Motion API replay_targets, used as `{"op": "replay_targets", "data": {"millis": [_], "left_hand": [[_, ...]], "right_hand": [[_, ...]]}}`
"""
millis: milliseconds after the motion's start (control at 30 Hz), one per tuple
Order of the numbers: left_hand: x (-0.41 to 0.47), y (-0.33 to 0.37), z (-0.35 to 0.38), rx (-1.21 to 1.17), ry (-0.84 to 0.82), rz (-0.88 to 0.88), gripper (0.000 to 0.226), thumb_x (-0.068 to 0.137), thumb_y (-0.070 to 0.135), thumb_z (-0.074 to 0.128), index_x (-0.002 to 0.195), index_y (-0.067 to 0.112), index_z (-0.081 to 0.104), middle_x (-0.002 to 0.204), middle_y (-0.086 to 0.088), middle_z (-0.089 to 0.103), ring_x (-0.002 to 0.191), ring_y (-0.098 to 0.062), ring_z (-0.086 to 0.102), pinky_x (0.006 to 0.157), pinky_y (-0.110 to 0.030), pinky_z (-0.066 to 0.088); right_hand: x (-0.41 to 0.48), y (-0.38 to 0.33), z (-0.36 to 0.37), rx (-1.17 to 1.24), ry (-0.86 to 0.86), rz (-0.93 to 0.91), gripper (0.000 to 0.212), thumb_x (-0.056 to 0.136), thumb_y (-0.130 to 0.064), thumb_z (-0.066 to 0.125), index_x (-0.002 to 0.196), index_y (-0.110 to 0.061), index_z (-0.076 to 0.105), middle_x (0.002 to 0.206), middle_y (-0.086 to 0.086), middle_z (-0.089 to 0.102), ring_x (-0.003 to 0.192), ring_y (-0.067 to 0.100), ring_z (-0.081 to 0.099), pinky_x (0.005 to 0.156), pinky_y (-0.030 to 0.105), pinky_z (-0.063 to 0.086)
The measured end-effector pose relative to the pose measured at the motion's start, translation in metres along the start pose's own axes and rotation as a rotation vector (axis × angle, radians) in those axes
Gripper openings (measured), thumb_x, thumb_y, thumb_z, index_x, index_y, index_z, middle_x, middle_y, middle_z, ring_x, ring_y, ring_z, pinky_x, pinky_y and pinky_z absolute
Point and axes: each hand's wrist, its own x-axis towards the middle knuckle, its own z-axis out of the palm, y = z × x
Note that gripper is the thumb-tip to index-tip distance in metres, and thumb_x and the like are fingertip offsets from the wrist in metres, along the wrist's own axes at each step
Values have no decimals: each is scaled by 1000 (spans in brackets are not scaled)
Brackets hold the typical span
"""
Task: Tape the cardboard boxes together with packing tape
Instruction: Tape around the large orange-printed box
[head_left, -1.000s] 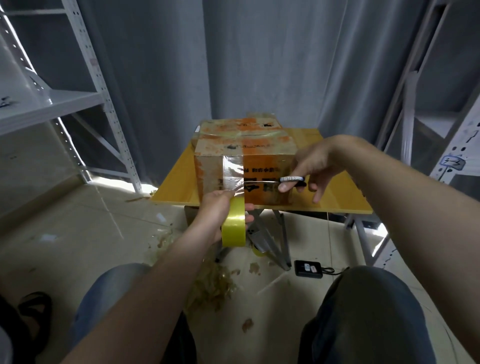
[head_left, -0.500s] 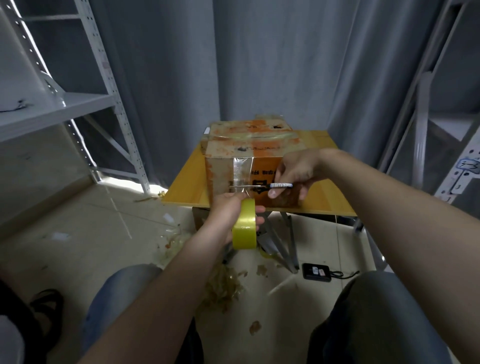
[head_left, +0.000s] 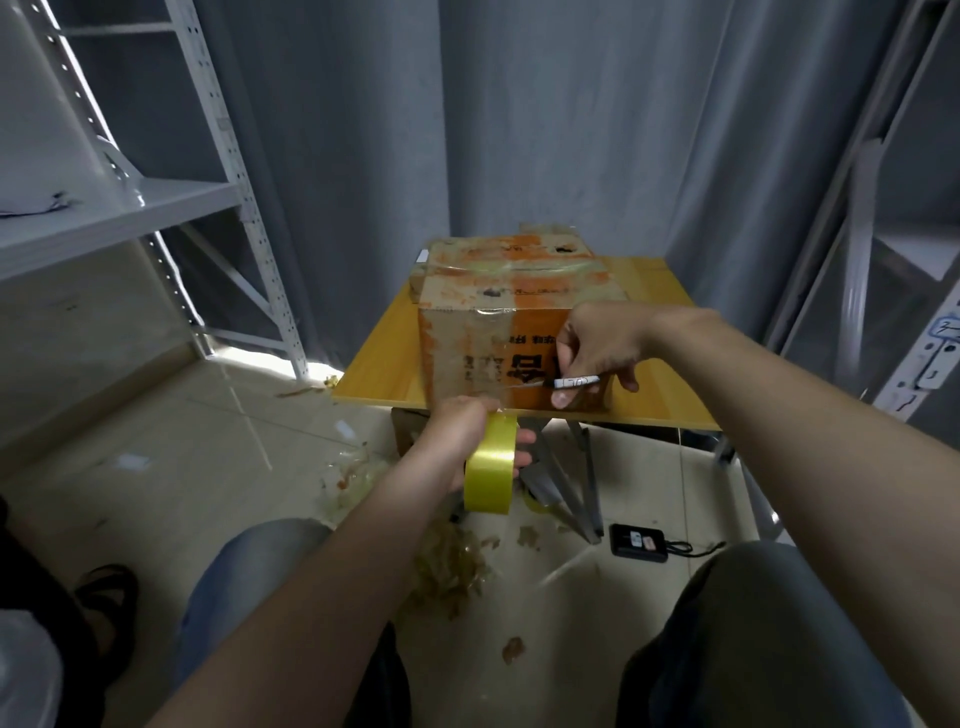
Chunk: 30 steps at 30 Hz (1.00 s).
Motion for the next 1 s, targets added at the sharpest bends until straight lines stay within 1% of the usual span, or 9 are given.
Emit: {"op": "replay_targets", "data": {"millis": [167, 267, 333, 433, 533, 633, 700, 833, 1000], "left_hand": [[-3, 1, -1, 53, -21, -44, 25, 109, 26, 49, 114, 5, 62, 91, -22, 78, 57, -31, 73, 49, -36, 58], [-4, 2, 2, 81, -48, -53, 27, 109, 27, 49, 118, 5, 61, 89, -23, 78, 57, -32, 73, 46, -35, 57], [-4, 1, 7, 118, -78, -69, 25, 109, 26, 48, 124, 9, 58, 90, -23, 78, 59, -33, 74, 48, -36, 58], [-3, 1, 16, 140, -111, -78, 23, 108, 26, 50, 122, 9, 57, 93, -23, 78, 63, -34, 75, 54, -40, 63], [-1, 2, 24, 169, -149, -60, 21, 106, 26, 53, 119, 10, 58, 94, -22, 78, 68, -34, 77, 59, -42, 65], [0, 4, 32, 182, -179, -48, 20, 107, 26, 54, 120, 11, 57, 94, -22, 78, 69, -33, 77, 64, -46, 64], [0, 5, 36, 186, -192, -40, 18, 107, 25, 53, 118, 11, 56, 94, -22, 78, 68, -33, 77, 64, -47, 64], [2, 6, 38, 199, -203, -27, 17, 109, 24, 52, 120, 12, 52, 94, -22, 78, 67, -32, 77, 58, -42, 64], [4, 6, 36, 196, -201, -25, 24, 108, 24, 53, 128, 11, 48, 94, -23, 78, 67, -33, 77, 55, -40, 64]], "right_hand": [[-7, -13, -6, -147, 182, -93, 34, 67, -38, 96, 80, -18, 71, 72, -9, 69, 58, 2, 63, 39, 15, 41], [-13, -9, -6, 215, 431, -266, 33, 68, -31, 96, 79, -20, 68, 67, -9, 68, 62, 6, 60, 58, 24, 44], [-16, -1, -8, 502, 676, -344, 37, 71, -25, 95, 90, -16, 65, 65, -5, 67, 61, 14, 61, 55, 30, 50], [-16, 21, -10, 735, 1022, -209, 45, 75, -32, 94, 97, -19, 57, 70, -1, 71, 52, 15, 66, 36, 31, 48], [-14, 62, 2, 779, 1201, 120, 30, 84, -33, 83, 83, -20, 56, 85, 12, 76, 56, 17, 71, 34, 35, 50], [-17, 103, 26, 469, 1095, 433, 31, 84, -41, 76, 82, -11, 69, 80, 14, 74, 75, 33, 72, 63, 48, 63], [-17, 121, 41, 270, 907, 554, 32, 86, -43, 77, 85, -11, 74, 91, 16, 73, 89, 38, 67, 78, 41, 58], [-15, 127, 57, 59, 619, 602, 27, 88, -38, 81, 88, -11, 76, 91, 13, 69, 88, 33, 63, 71, 34, 50], [-12, 109, 42, -106, 581, 647, 36, 94, -42, 72, 85, -7, 69, 88, 13, 65, 78, 32, 59, 62, 32, 43]]}}
